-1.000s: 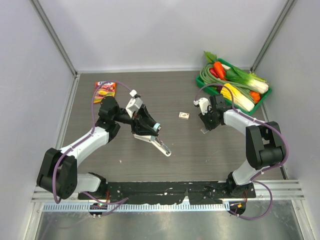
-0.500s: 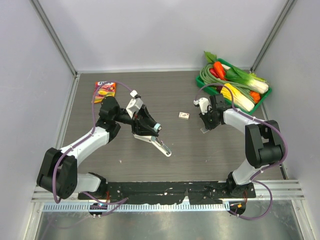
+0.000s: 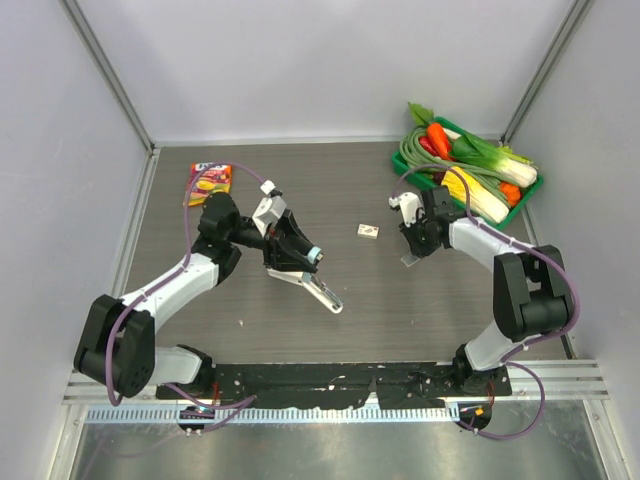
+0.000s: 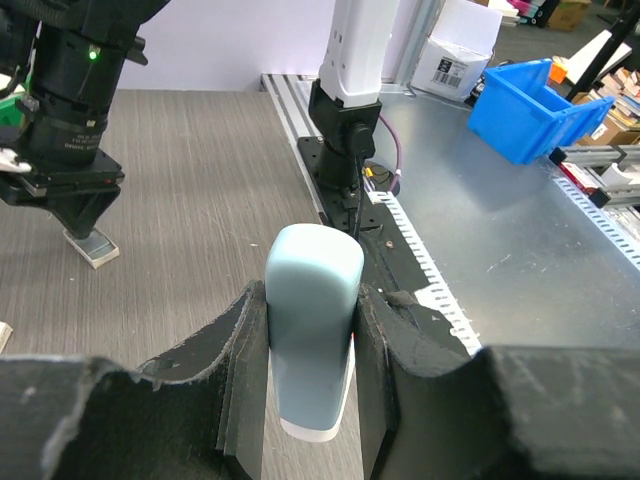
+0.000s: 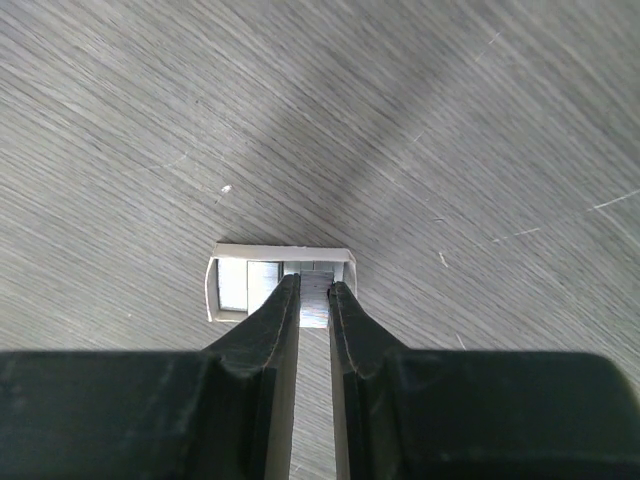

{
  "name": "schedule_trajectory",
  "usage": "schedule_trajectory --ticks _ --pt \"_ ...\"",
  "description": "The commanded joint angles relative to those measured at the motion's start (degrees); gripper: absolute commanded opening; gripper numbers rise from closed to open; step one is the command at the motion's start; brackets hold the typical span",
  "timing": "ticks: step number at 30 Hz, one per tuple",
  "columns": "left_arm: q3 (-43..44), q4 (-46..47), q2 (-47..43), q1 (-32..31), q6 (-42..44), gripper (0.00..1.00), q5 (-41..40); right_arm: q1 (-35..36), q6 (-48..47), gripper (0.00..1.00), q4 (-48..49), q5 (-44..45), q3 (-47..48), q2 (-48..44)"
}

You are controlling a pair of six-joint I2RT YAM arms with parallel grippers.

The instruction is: Load the staples into the stapler

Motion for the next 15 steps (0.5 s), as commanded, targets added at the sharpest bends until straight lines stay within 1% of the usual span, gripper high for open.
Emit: schedule_trajectory --ticks 1,8,12,13,15 --pt "0.79 0.67 0.15 -0.23 0.58 0.0 -0.23 -0.1 1.4 0.15 0.88 -0.03 1.06 -5.21" --pt "2.1 -1.78 0.32 0.21 0.76 0.0 -0.14 1.3 2.98 0.16 0.0 -1.87 1.06 -8.46" --pt "3.77 -3.98 -0.2 3.54 0.32 0.0 -0.06 6.65 3.78 0.17 0.61 -1.35 0.36 -10.13" --pt "4.3 -4.25 -0.38 4.25 0.14 0.0 -0.06 9.71 3.95 0.18 0.96 -1.09 0.1 -10.22" --pt "4.39 -5.04 -0.99 6.18 -0.21 0.0 0.21 12.36 4.83 0.18 1.75 -1.35 0.27 -9.35"
